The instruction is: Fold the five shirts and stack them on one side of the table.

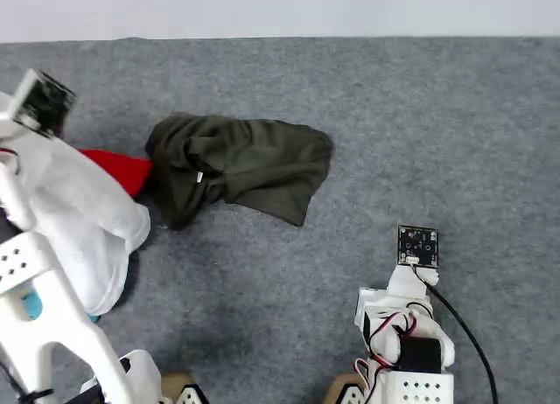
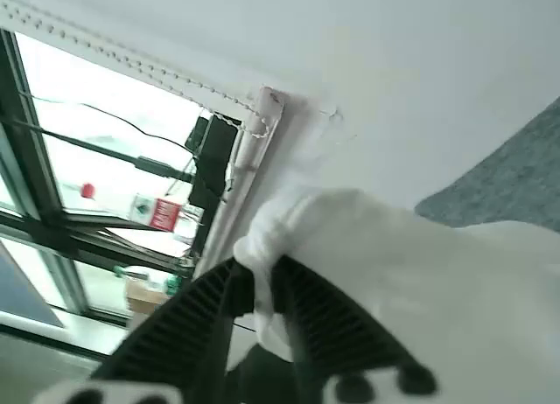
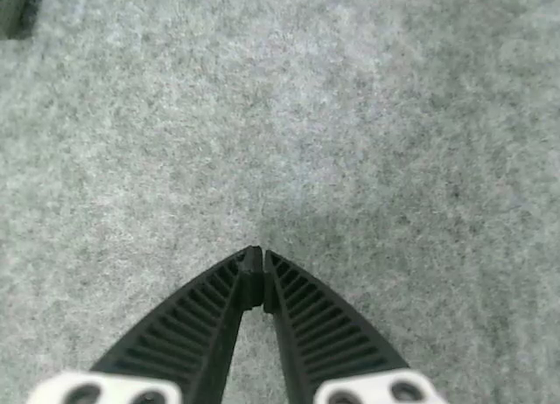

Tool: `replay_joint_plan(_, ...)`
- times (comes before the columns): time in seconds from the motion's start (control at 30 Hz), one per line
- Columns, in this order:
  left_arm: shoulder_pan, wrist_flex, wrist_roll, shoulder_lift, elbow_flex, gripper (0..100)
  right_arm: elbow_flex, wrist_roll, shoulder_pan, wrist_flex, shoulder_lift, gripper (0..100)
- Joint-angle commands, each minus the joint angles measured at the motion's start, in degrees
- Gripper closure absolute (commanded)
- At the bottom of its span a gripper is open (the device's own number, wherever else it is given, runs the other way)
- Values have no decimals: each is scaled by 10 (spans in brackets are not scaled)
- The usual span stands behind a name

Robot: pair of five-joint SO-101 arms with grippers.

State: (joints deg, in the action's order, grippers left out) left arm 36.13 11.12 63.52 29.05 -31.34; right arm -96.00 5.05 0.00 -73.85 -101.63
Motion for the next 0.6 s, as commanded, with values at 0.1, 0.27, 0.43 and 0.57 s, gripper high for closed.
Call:
replay_joint_plan(0.1,16,-221,24,18,-138,718,-5,-4,1,-2,-8,989)
replay_joint_plan(0.27,22,-212,23,19,-133,727,-5,-4,1,-2,-8,989)
replay_joint_plan(0.43,34,-82,0,19,-56,749,-5,-4,1,-2,-8,989)
replay_joint_plan(0.57,34,156,-56,16,87,750,-5,-4,1,-2,-8,989)
